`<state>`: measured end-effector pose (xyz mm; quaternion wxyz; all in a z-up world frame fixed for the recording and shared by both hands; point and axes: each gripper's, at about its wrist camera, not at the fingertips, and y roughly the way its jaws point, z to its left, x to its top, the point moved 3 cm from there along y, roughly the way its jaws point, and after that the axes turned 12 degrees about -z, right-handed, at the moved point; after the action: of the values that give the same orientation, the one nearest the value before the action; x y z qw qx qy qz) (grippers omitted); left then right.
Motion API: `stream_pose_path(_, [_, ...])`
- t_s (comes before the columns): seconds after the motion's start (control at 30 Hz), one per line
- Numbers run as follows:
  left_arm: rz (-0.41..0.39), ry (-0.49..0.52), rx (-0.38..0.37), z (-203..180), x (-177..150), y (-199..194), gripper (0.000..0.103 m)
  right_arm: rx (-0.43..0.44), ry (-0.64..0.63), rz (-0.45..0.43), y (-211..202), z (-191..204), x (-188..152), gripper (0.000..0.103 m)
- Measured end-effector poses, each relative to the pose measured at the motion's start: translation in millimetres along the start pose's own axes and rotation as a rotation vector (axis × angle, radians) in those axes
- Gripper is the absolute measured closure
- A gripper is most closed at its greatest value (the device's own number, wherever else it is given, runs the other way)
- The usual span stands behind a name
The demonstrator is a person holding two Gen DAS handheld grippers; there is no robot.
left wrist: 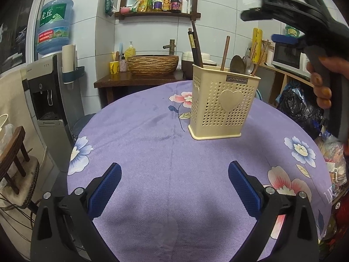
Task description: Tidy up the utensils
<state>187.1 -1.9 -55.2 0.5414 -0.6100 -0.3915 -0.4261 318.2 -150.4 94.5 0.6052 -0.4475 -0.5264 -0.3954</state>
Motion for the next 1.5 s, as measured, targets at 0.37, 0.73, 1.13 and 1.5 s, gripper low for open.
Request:
stream_pose_path(0.37, [-0.068,0.041,-0.030,-17.2,3.6,-16.8,0.006,-0.087,0.024,0.021,-97.6,-11.2,-68.1,0.006])
stream_pose_path(0.73, [-0.191,0.007,-0.035,-9.5,-3.9,-83.5,0.006,-0.192,-0.008,-0.021,-217.3,19.5,-146.1,0.006])
stream_pose_path(1.13, [-0.309,-0.087,-0.018,-4.4,-3.7,-149.9,0.005,-0.208,0.030,-0.063,-269.7,49.2,-148.5,0.006])
stream_pose_path(1.5, [-0.340,-0.053,-0.002,-8.3,-2.1,-158.0,0.005,-0.204,0.028,-0.066,-270.5,50.5,-143.2,0.006])
